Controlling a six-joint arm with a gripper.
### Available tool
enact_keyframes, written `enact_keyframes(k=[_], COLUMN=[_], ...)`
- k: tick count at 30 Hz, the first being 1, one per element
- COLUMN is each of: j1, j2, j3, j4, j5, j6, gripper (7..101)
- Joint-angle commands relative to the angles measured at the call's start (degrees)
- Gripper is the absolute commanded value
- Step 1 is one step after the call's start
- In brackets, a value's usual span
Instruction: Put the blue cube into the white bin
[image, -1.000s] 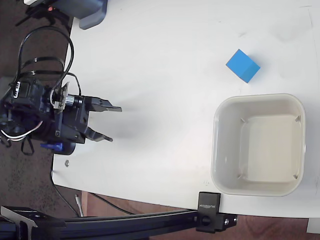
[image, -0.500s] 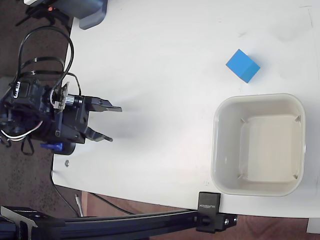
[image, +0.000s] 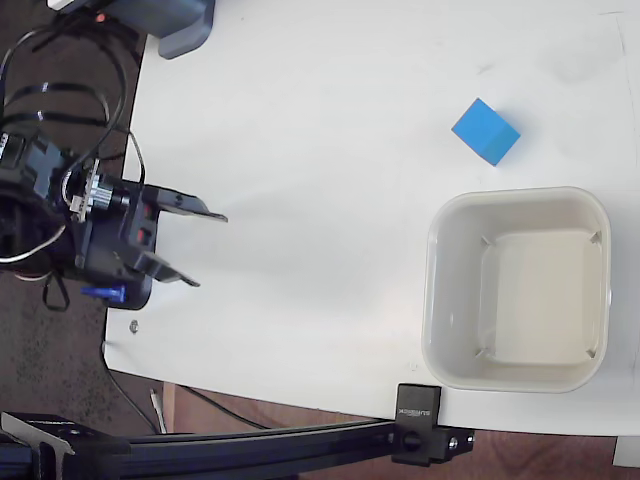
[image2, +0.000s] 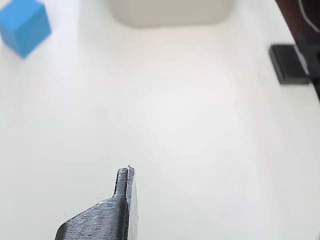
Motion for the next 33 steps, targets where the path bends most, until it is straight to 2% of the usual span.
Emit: enact_keyframes(k=[1,5,7,12,19,29,33], j1=[-5.3,-8.2,-9.4,-12.1,-13.2,-14.8,-15.2], j2=[-19.8,-36.3,-43.6,-60.4,-75.4,-89.8,-91.6], j3=[-18.2,-32.1,-37.1,-52.2,-67.1,-88.3,-91.4], j4=[-4.2,-4.5,-6.7,-4.5,-2.9,6.2,6.2], j5=[9.6,14.4,17.2,21.4,22.9,22.9,21.9], j6=[4.4,9.3,12.2,20.6,25.9,34.6,35.9], gripper=[100.3,100.3,100.3,100.3,100.3,100.0,100.0])
